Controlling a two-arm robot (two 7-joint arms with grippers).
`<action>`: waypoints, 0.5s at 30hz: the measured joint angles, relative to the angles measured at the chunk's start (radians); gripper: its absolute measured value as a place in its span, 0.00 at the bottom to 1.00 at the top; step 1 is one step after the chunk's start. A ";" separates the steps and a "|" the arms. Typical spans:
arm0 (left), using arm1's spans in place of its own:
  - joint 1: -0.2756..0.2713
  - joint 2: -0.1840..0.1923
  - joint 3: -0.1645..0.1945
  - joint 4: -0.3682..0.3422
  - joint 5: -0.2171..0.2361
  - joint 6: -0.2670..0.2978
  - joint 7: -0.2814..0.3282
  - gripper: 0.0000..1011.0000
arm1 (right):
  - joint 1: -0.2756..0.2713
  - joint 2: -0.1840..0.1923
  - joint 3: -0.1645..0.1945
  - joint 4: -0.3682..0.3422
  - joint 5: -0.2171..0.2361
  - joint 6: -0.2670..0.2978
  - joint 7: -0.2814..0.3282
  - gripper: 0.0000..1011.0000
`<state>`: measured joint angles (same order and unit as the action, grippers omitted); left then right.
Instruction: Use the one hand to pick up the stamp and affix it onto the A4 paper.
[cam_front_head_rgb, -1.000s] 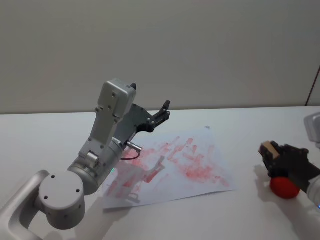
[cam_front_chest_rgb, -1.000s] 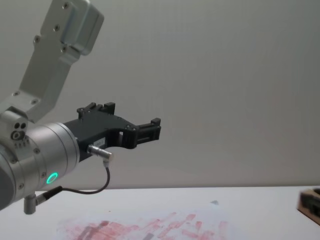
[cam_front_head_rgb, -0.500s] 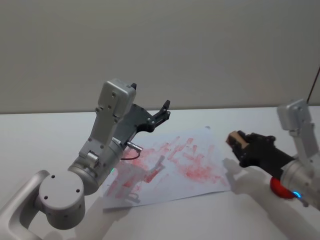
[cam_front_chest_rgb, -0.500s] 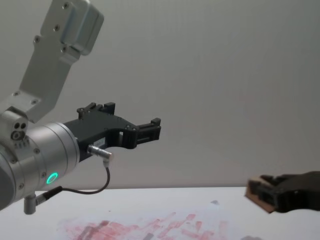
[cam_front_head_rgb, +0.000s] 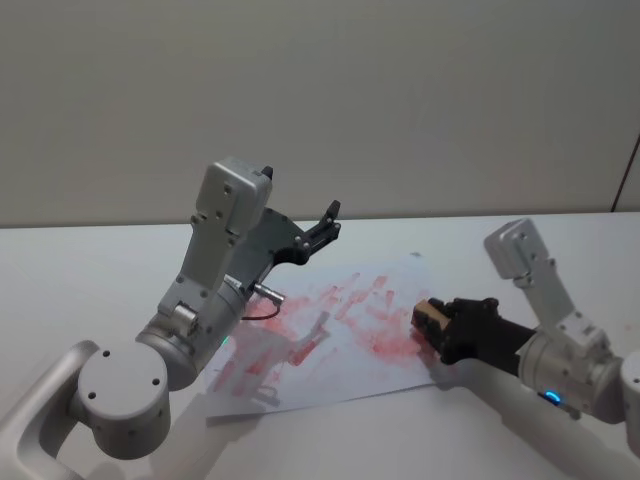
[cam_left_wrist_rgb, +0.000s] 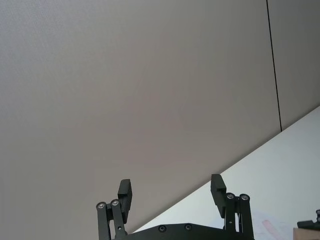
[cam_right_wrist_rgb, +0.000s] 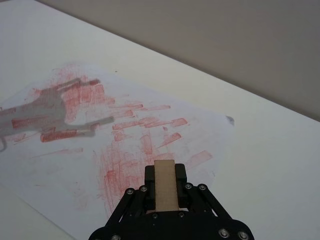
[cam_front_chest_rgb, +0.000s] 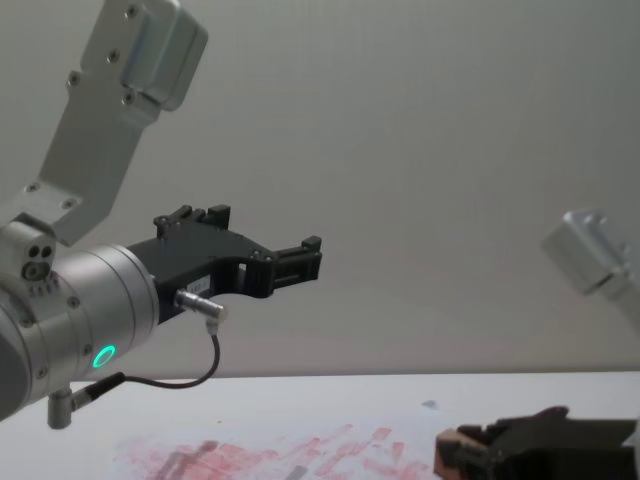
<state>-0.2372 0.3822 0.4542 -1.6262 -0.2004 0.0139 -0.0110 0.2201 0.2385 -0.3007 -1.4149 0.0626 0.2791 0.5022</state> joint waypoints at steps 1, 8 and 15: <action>0.000 0.000 0.000 0.000 0.000 0.000 0.000 0.99 | 0.004 -0.002 -0.002 0.007 -0.007 0.002 0.006 0.22; 0.000 0.000 0.000 0.000 0.000 0.000 0.000 0.99 | 0.033 -0.019 -0.018 0.055 -0.041 0.006 0.033 0.21; 0.000 0.000 0.000 0.000 0.000 0.000 0.000 0.99 | 0.046 -0.027 -0.027 0.076 -0.058 -0.002 0.033 0.21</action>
<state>-0.2372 0.3821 0.4542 -1.6262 -0.2004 0.0139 -0.0110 0.2661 0.2115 -0.3274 -1.3389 0.0047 0.2774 0.5355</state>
